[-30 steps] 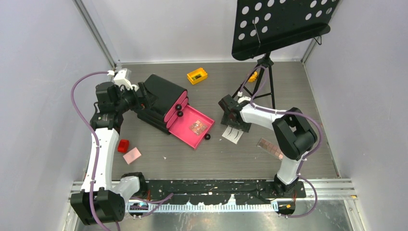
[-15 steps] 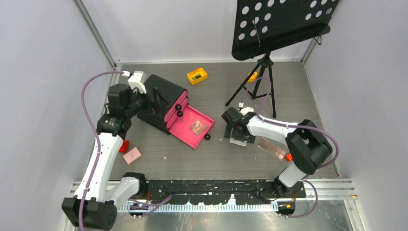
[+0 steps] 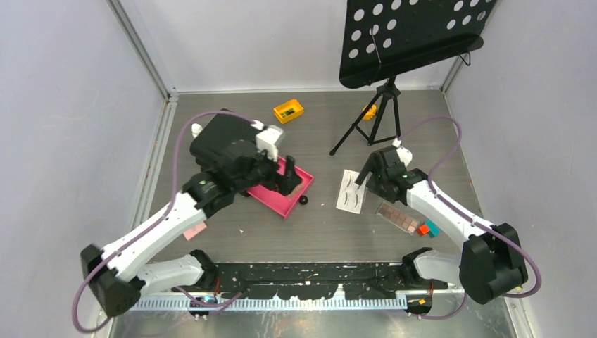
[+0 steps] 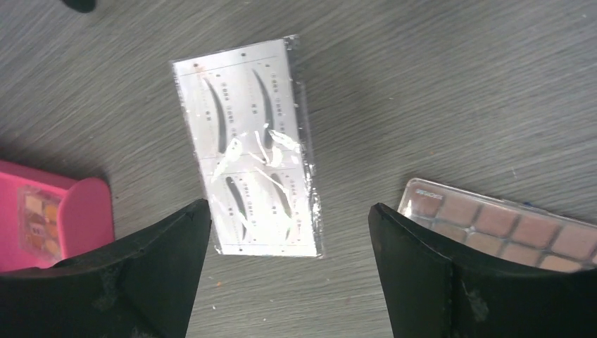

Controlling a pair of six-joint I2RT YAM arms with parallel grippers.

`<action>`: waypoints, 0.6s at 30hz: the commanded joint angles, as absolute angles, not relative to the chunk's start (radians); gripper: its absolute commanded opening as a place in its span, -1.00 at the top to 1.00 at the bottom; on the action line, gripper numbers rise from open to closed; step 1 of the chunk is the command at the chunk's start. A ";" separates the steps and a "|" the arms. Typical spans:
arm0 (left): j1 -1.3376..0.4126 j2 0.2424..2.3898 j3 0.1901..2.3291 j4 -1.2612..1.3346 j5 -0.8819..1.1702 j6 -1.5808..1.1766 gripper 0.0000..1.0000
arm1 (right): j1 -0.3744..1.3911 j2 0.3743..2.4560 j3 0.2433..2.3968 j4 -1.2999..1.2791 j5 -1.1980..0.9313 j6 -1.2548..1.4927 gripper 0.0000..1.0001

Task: Organize the makeup
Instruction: Move the makeup tool to the center of the board.

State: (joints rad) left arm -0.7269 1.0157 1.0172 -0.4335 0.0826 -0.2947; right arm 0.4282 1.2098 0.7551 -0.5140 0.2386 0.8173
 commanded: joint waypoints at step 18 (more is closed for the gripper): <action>-0.957 1.780 1.122 0.159 0.025 -0.438 -0.59 | 0.193 1.239 0.635 -0.318 -0.060 0.752 -0.62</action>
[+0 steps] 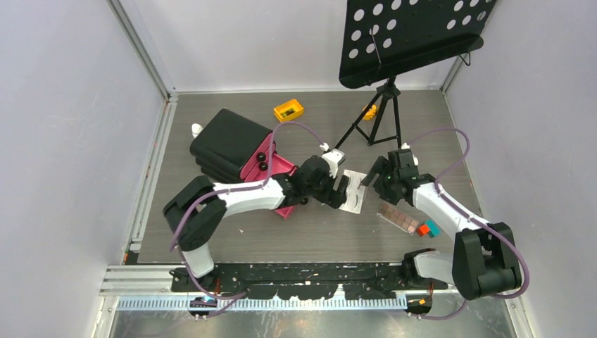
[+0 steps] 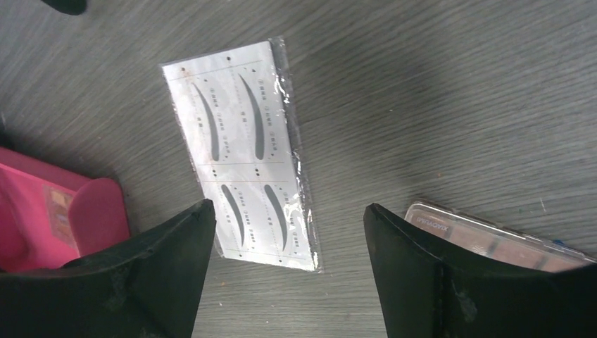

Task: Organize the makeup
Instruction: Move the makeup tool to the center of the board, then pick up the makeup tool from the center of the board.

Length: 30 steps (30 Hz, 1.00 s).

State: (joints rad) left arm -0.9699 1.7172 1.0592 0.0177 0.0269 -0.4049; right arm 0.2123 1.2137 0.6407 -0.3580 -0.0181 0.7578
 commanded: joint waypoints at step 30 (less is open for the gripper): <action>-0.894 2.069 1.187 0.170 0.200 -0.486 0.10 | 0.152 1.452 0.534 -0.053 -0.253 0.855 -0.56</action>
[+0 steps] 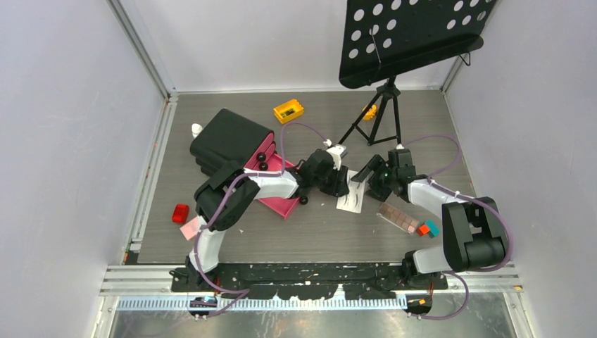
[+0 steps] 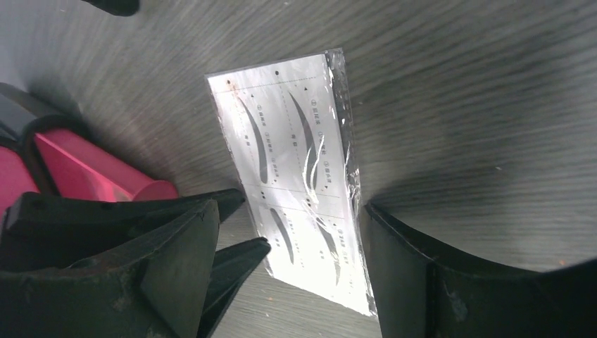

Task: Organize the makeup
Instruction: Pick up the makeup tool from the center of the board.

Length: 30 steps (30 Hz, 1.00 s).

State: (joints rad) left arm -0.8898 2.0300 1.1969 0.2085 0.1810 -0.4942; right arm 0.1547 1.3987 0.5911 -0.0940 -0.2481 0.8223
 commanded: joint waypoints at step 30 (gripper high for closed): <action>-0.887 2.062 1.180 0.178 0.232 -0.484 0.12 | 0.152 1.361 0.430 0.131 -0.351 0.928 -0.56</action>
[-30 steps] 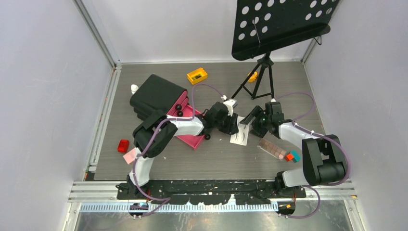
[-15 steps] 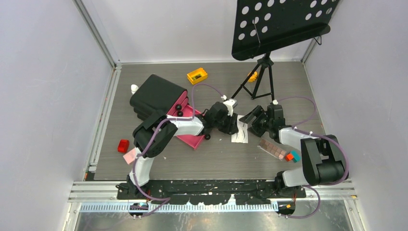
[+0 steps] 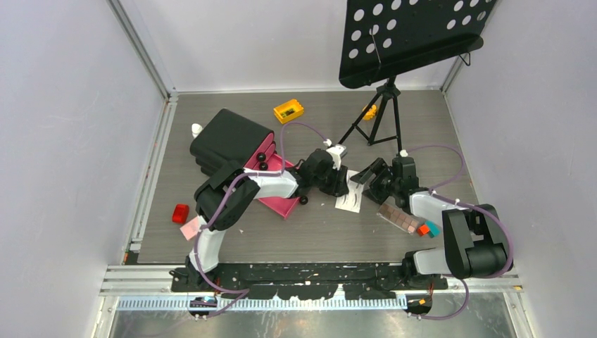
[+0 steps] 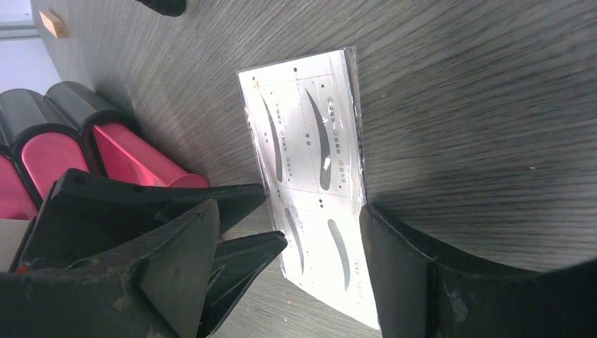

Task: Organize the makeup
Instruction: Pick up the makeup tool from the center of the board.

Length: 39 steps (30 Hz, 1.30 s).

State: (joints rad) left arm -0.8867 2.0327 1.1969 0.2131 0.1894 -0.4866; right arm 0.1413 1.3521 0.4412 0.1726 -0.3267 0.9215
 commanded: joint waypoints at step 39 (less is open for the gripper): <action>-0.887 1.916 1.173 0.141 0.188 -0.474 0.05 | 0.150 1.190 0.489 -0.135 -0.239 0.862 -0.54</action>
